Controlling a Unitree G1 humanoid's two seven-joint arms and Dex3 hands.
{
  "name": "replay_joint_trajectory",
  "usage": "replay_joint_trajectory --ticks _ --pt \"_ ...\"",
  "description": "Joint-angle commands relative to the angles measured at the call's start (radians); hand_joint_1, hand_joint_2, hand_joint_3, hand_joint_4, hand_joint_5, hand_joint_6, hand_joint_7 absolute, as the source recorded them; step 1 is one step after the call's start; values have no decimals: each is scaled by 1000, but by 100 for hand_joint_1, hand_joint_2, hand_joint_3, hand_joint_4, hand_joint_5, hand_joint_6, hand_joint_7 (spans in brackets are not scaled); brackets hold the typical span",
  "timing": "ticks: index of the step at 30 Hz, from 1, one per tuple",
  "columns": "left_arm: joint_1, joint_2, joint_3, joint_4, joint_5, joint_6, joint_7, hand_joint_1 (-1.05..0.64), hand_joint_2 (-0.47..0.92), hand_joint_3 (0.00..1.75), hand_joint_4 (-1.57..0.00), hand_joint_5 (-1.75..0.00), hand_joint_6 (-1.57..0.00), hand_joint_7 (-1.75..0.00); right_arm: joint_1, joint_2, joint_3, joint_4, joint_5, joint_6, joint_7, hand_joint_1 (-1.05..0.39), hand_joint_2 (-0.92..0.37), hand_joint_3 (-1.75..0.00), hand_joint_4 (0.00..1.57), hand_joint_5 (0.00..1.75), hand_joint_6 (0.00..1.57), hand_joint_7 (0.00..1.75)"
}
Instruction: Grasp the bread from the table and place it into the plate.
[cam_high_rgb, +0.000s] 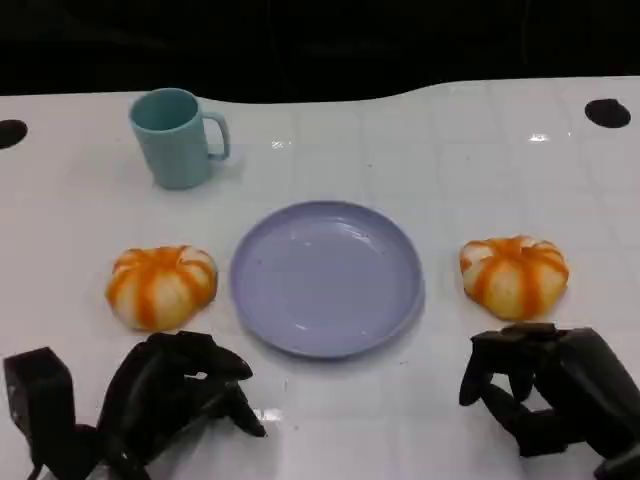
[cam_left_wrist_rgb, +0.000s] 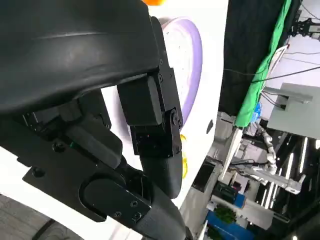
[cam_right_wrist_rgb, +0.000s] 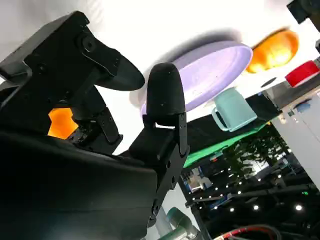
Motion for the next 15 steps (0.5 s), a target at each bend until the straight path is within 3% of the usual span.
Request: replay_joint_trajectory --ticks 1,4,8,12,15 --pt "-8 22 8 7 -1 -3 -5 -105 70 0 -157 -59 -157 -21 10 -20 -21 -47 5 16 0 -20 -53 -81 83 139 87 84" --pt "-8 22 9 7 -3 -4 -9 -105 71 0 -157 -59 -157 -21 19 -22 -31 -79 4 24 -7 -26 -59 -69 79 128 86 68" --pt "-9 23 8 9 -1 -8 -11 -105 71 0 -157 -58 -157 -20 26 -18 -53 -102 42 -4 -5 -28 -65 -61 67 138 81 59" --pt "-9 23 4 7 5 -9 -6 -105 71 0 -157 -58 -157 -20 33 -21 -75 -132 66 -7 11 -32 -79 -40 57 117 73 46" --pt "-9 22 3 8 6 -12 -7 -105 71 0 -157 -58 -157 -21 39 -29 -98 -162 62 12 20 -36 -88 -21 55 87 69 36"
